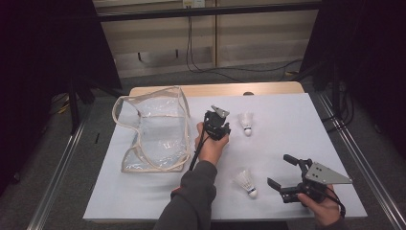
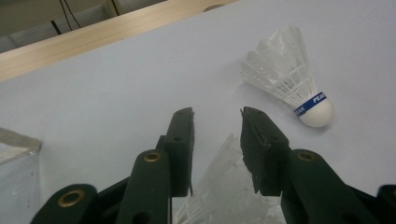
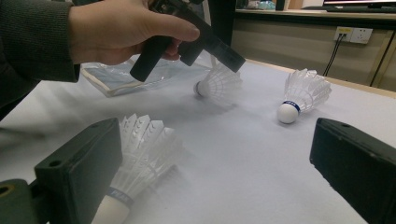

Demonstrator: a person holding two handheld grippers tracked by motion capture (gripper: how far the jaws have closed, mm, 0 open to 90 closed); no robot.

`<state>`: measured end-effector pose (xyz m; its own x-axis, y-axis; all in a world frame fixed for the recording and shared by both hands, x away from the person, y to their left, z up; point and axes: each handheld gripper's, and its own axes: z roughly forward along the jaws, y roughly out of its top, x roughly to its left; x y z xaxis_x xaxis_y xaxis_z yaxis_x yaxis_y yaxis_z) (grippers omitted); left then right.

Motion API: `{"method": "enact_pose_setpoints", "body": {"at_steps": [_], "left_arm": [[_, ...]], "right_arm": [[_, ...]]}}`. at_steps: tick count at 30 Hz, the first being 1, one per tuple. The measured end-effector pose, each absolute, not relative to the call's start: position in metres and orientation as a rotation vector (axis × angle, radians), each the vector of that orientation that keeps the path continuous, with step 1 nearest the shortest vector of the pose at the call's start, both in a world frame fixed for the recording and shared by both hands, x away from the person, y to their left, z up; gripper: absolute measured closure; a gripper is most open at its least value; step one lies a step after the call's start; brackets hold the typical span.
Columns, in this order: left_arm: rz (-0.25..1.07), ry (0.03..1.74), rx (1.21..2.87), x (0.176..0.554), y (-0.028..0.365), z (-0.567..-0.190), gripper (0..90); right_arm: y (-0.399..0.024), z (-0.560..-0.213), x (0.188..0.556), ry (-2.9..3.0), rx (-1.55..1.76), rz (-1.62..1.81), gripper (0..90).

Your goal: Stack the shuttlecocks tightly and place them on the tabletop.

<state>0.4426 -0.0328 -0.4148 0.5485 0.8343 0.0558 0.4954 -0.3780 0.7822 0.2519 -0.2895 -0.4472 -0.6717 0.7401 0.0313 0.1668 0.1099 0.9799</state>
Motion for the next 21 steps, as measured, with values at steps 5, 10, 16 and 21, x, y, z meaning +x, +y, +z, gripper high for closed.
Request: {"method": "enact_pose_setpoints", "body": {"at_steps": [5,10,16,21], "left_arm": [[0.569,1.066,2.056,0.4429,-0.0337,-0.4138,64.4],[0.579,1.065,2.058,0.4432,-0.0344,-0.4144,64.1],[0.574,1.068,2.053,0.4434,-0.0339,-0.4143,64.4],[0.573,1.066,2.055,0.4436,-0.0325,-0.4134,64.3]], "right_arm": [[-0.2892,-0.4472,0.2517,1.920,0.880,1.596,1.5],[-0.2892,-0.4473,0.2518,1.921,0.880,1.596,1.5],[-0.2895,-0.4473,0.2518,1.921,0.878,1.595,1.5],[-0.2897,-0.4473,0.2519,1.920,0.879,1.594,1.5]]}}
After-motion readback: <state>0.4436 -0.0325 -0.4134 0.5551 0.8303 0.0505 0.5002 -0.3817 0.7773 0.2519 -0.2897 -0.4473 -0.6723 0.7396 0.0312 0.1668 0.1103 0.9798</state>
